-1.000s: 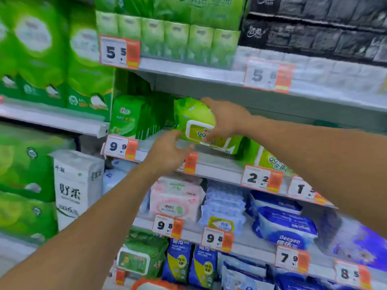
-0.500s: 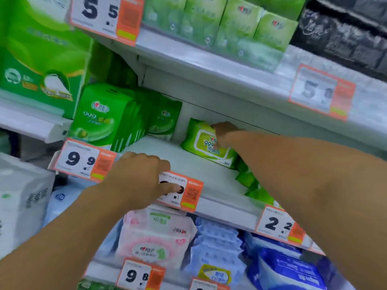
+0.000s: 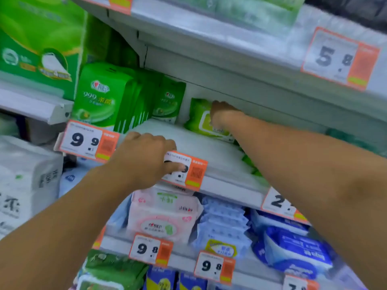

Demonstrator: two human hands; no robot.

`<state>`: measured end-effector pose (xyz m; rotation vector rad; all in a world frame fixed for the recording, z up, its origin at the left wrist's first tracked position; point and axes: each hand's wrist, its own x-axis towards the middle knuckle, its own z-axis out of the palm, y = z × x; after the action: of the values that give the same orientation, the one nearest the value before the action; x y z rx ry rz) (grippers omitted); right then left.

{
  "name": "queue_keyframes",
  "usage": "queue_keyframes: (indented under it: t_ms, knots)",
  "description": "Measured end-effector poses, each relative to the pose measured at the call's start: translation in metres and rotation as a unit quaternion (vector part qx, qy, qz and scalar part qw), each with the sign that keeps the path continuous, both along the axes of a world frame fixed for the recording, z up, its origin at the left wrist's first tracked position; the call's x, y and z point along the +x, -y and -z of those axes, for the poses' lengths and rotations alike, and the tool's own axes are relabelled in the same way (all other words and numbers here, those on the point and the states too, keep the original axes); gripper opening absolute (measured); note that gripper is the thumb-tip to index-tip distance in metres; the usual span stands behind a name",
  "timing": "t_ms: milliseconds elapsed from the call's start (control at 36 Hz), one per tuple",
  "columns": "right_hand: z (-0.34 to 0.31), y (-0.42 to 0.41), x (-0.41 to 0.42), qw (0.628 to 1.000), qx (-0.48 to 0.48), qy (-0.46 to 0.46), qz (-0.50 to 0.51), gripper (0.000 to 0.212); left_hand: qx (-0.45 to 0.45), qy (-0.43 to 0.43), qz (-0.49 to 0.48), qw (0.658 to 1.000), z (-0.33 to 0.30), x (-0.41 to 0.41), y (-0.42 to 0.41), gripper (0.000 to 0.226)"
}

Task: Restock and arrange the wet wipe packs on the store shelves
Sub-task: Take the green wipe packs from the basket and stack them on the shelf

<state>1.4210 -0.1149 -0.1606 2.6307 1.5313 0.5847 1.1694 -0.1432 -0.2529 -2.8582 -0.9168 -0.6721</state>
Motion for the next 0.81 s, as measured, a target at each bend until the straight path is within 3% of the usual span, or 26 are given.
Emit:
queue_keyframes:
  t_ms: [56, 111, 167, 222, 250, 306, 361, 389, 472, 556, 611, 667, 750, 806]
  knots:
    - [0.006, 0.043, -0.038, 0.997, 0.064, -0.013, -0.036, 0.046, 0.009, 0.084, 0.021, 0.996, 0.011, -0.003, 0.012, 0.052]
    - [0.028, 0.109, -0.075, 0.977, 0.185, -0.024, -0.100, 0.034, 0.047, 0.186, 0.044, 0.980, 0.028, -0.007, 0.029, 0.047]
    - [0.072, 0.185, -0.107, 0.909, 0.349, -0.038, -0.224, 0.025, 0.054, 0.245, 0.028, 0.968, 0.054, -0.009, 0.057, 0.037]
    - [0.138, 0.255, -0.137, 0.836, 0.442, -0.141, -0.292, 0.021, -0.007, 0.229, 0.033, 0.973, 0.091, -0.012, 0.092, 0.031]
    - [0.176, 0.285, -0.147, 0.832, 0.424, -0.215, -0.285, 0.021, -0.058, 0.173, 0.051, 0.982, 0.116, -0.015, 0.112, 0.030]
    - [0.263, 0.336, -0.155, 0.863, 0.280, -0.354, -0.227, 0.023, -0.126, -0.054, 0.091, 0.986, 0.171, -0.029, 0.152, 0.034]
    - [0.344, 0.376, -0.160, 0.873, 0.107, -0.454, -0.141, 0.026, -0.139, -0.253, 0.108, 0.951, 0.222, -0.056, 0.190, 0.044]
    - [0.374, 0.389, -0.166, 0.860, 0.046, -0.498, -0.102, 0.028, -0.147, -0.296, 0.097, 0.939, 0.242, -0.075, 0.204, 0.051]
    - [0.414, 0.409, -0.205, 0.802, -0.044, -0.593, -0.064, 0.034, -0.231, -0.300, 0.000, 0.925, 0.288, -0.138, 0.225, 0.077]
    - [0.421, 0.406, -0.248, 0.725, -0.200, -0.655, -0.078, 0.083, -0.336, -0.268, -0.062, 0.901, 0.299, -0.177, 0.234, 0.087]
    - [0.431, 0.405, -0.270, 0.713, -0.248, -0.649, -0.097, 0.115, -0.397, -0.275, -0.060, 0.874, 0.291, -0.175, 0.240, 0.091]
    - [0.442, 0.407, -0.285, 0.715, -0.242, -0.649, -0.095, 0.130, -0.438, -0.314, -0.070, 0.839, 0.283, -0.167, 0.245, 0.106]
    - [0.451, 0.403, -0.288, 0.685, -0.195, -0.699, -0.059, 0.123, -0.413, -0.371, -0.091, 0.827, 0.284, -0.165, 0.249, 0.132]
    - [0.448, 0.400, -0.281, 0.664, -0.193, -0.721, -0.046, 0.106, -0.370, -0.369, -0.102, 0.846, 0.285, -0.166, 0.253, 0.124]
